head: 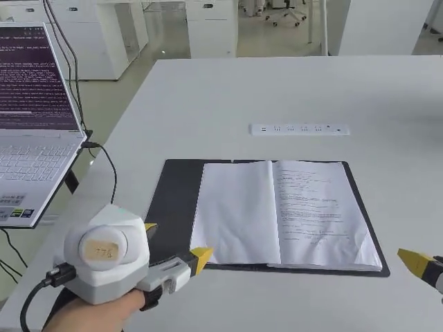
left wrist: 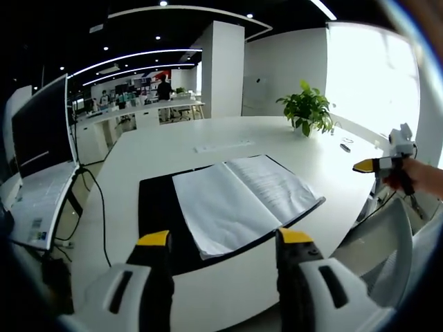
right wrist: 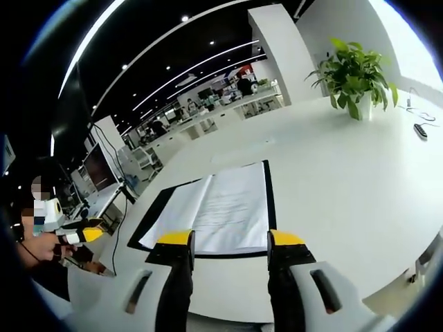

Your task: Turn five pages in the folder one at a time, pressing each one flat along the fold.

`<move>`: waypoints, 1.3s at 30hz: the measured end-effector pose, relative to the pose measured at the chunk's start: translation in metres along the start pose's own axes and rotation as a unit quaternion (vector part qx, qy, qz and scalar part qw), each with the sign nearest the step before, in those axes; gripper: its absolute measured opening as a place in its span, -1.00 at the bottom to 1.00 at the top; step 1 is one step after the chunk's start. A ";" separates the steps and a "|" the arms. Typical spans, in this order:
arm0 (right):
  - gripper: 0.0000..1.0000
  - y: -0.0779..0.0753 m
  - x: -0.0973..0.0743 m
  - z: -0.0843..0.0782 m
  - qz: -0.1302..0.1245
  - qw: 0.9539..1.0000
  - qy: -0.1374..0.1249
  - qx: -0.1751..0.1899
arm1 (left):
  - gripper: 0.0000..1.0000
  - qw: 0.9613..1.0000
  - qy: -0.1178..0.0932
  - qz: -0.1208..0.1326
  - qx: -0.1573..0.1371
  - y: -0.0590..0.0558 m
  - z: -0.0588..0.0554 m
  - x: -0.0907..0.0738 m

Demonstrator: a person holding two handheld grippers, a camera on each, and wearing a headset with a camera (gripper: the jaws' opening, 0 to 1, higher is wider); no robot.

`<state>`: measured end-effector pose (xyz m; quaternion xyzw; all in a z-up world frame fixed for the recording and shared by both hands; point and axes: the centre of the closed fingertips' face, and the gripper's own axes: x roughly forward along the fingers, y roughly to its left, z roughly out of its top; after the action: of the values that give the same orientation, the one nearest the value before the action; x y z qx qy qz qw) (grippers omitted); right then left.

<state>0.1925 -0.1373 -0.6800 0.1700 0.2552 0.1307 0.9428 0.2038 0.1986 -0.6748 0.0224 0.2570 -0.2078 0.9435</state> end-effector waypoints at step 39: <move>-0.21 -0.012 0.032 -0.036 0.021 0.997 0.067 -0.014 | 0.06 0.989 0.053 -0.119 0.075 -0.132 -0.015 0.127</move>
<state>0.2025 -0.1285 -0.7276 0.1530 0.3127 0.1654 0.9227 0.2427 0.0320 -0.7422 0.0733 0.2908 -0.3361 0.8928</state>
